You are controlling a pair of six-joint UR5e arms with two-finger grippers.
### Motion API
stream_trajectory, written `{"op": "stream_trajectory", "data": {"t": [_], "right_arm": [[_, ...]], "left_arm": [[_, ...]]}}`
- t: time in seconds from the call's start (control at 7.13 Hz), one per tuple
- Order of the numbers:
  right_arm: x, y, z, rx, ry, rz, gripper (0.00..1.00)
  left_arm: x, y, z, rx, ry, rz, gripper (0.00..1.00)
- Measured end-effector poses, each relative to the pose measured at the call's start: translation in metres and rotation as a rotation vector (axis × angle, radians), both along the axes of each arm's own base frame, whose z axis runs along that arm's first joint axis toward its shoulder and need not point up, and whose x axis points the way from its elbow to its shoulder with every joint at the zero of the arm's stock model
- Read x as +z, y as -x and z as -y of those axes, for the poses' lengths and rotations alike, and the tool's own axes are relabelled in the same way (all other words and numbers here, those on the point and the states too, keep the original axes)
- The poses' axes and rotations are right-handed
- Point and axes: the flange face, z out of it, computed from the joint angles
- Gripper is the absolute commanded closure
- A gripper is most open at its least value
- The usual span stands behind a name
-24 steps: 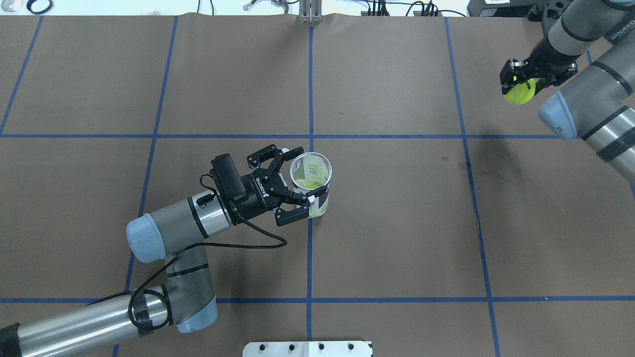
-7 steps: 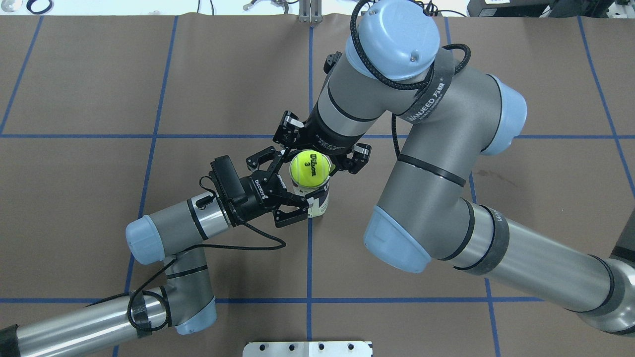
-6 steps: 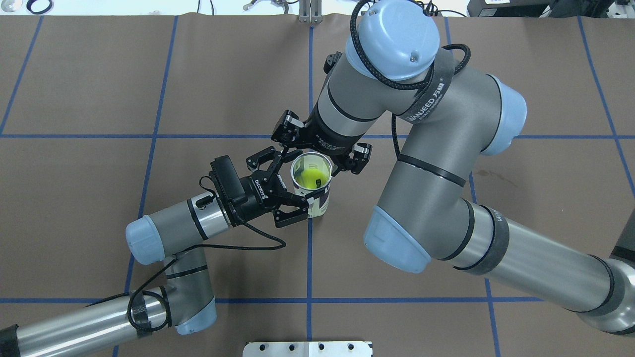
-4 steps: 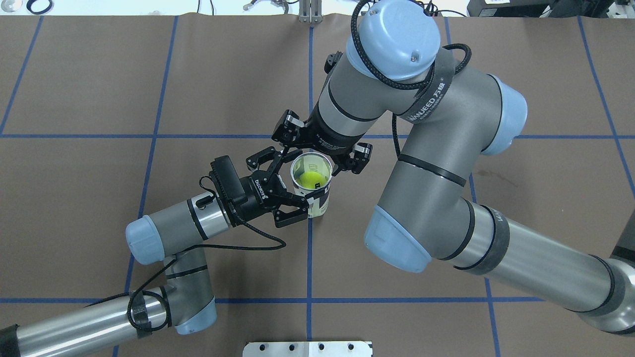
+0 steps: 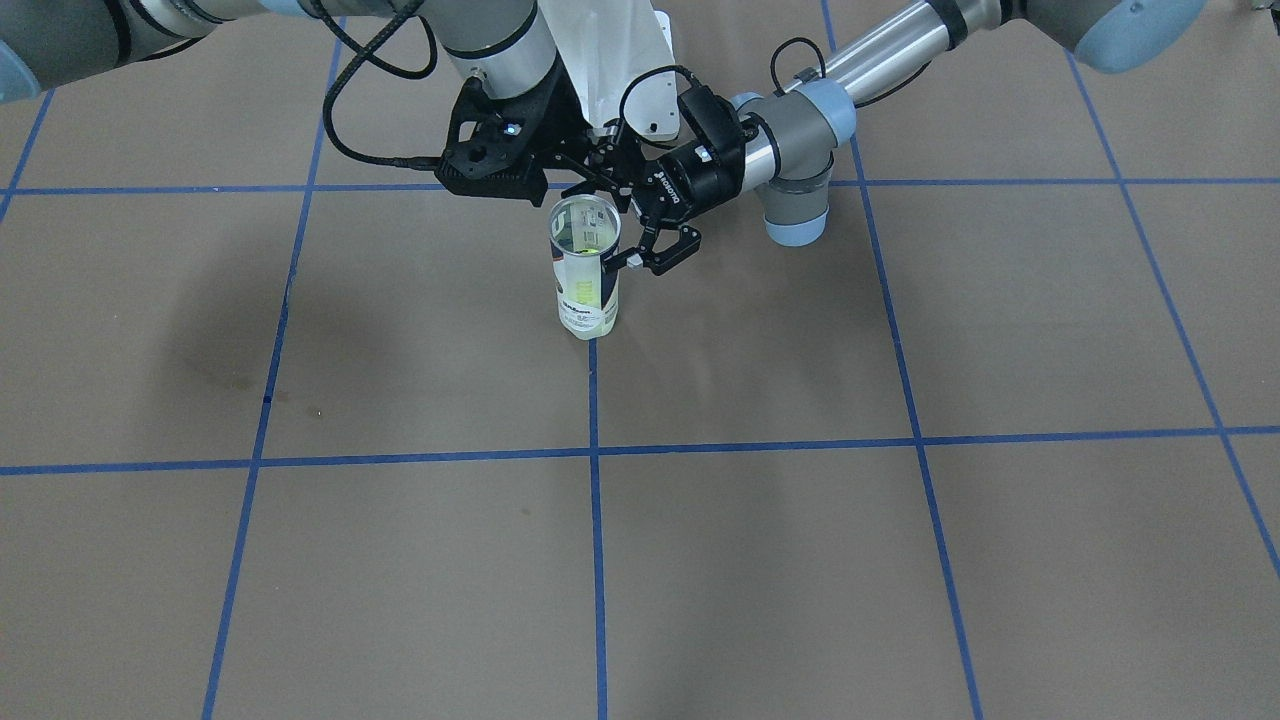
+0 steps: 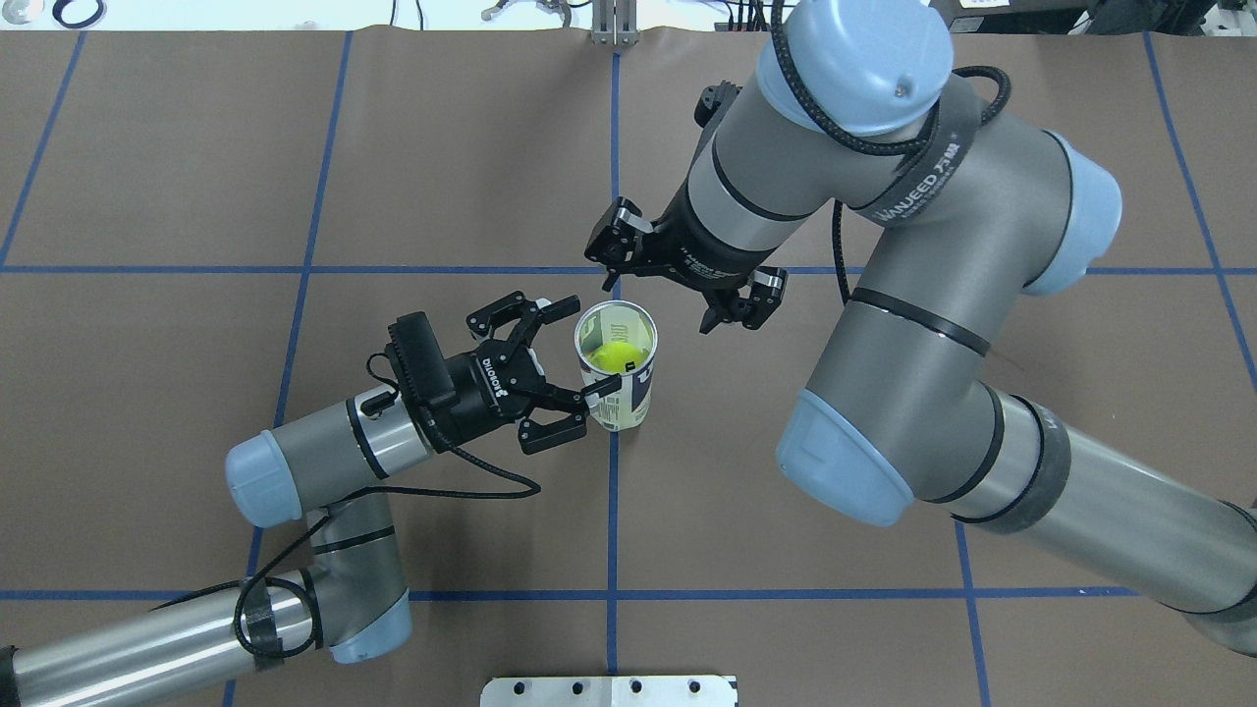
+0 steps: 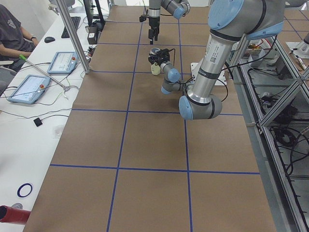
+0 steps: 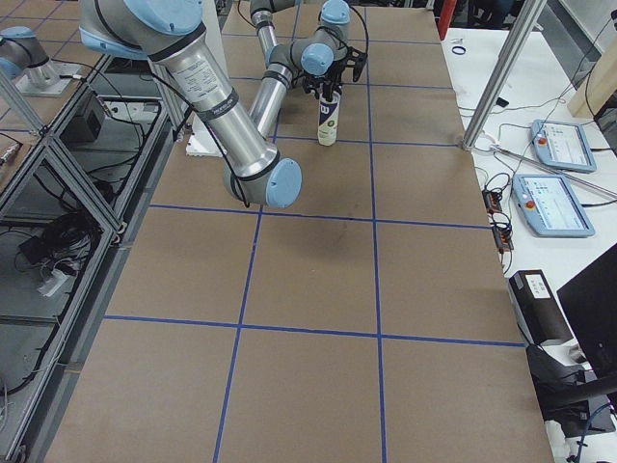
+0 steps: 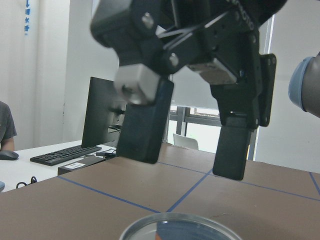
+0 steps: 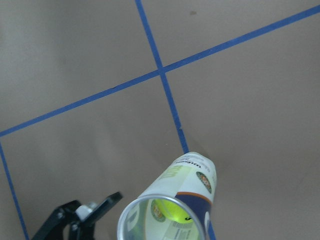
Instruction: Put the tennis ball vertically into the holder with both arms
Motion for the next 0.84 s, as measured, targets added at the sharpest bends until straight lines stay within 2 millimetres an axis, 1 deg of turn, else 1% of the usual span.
{"op": "stream_trajectory", "data": {"t": [0.14,0.28,0.42,0.56,0.7,0.84], "right_arm": [[0.014,-0.008,0.004,0.007,0.002,-0.016,0.00],[0.035,-0.020,0.014,0.007,-0.014,-0.041,0.00],[0.057,-0.036,0.026,-0.002,-0.045,-0.069,0.00],[0.076,-0.050,0.034,-0.009,-0.069,-0.092,0.00],[0.090,-0.062,0.042,-0.006,-0.080,-0.112,0.00],[0.104,-0.074,0.049,-0.007,-0.093,-0.131,0.00]], "left_arm": [[0.015,0.016,-0.004,-0.003,-0.004,-0.009,0.00],[0.030,0.035,-0.007,-0.010,-0.004,-0.010,0.00],[0.047,0.055,-0.003,-0.032,0.005,0.005,0.00],[0.073,0.078,0.009,-0.079,0.031,0.042,0.00],[0.107,0.102,0.023,-0.139,0.094,0.082,0.00],[0.141,0.119,0.034,-0.174,0.191,0.099,0.00]]}}
